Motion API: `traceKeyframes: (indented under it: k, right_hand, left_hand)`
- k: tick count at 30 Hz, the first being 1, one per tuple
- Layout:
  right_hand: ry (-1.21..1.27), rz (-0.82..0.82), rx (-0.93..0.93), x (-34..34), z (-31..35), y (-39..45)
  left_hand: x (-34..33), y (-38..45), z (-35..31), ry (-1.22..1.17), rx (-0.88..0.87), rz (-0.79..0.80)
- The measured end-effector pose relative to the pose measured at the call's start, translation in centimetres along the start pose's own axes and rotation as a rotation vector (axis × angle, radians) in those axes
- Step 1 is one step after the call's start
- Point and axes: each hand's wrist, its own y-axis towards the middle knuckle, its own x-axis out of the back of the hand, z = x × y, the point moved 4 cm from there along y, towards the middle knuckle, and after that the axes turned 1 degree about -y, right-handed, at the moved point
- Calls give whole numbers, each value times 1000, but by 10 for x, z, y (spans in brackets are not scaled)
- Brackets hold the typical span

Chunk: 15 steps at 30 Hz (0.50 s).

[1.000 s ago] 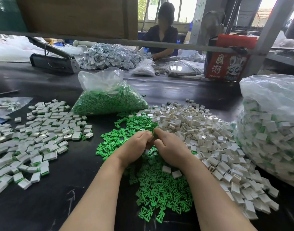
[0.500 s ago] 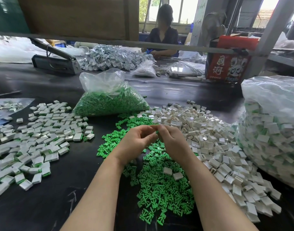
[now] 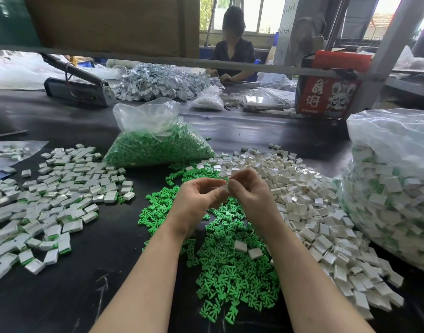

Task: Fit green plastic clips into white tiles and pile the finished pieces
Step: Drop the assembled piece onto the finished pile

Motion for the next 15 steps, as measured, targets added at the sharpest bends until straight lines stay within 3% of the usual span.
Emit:
traceKeyframes:
  k: [9, 15]
  right_hand:
    - [112, -50, -26, 2, -5, -1]
    - [165, -78, 7, 3, 0, -1]
  left_hand:
    - [0, 1, 5, -185, 95, -66]
    - [-5, -2, -1, 67, 109, 29]
